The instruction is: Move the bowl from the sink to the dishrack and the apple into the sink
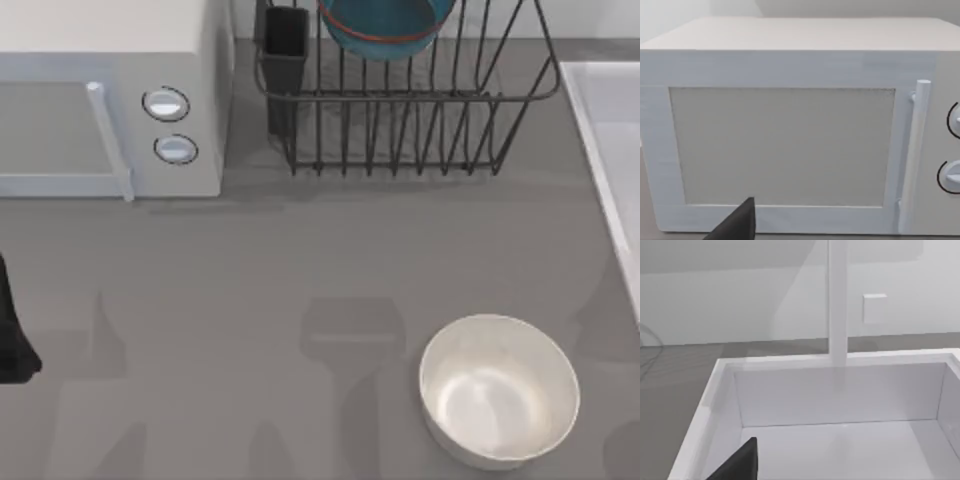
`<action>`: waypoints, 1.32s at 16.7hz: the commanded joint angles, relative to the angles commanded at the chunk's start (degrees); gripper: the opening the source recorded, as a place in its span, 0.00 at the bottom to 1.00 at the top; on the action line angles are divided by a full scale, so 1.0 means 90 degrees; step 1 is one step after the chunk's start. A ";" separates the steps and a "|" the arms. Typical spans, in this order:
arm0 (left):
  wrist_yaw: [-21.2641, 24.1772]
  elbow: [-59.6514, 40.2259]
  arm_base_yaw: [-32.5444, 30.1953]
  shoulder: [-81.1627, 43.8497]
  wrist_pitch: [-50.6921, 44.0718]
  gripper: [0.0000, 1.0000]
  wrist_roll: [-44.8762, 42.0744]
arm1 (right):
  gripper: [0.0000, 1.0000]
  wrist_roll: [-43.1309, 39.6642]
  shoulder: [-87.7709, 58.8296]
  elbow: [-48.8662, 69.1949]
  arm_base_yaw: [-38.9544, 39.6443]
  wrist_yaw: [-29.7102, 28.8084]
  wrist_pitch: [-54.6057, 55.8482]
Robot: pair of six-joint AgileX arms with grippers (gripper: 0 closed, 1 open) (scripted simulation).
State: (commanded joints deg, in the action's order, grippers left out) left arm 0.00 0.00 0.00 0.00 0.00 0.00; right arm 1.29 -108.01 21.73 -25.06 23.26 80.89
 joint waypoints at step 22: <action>0.0000 0.0000 0.0000 0.0000 0.0000 1.00 0.0000 | 1.00 -0.0144 1.2001 -0.2414 0.2784 -0.2585 -0.8988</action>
State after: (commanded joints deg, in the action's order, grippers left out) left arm 0.00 0.00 0.00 0.00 0.00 0.00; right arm 0.00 0.00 0.00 0.00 0.00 0.00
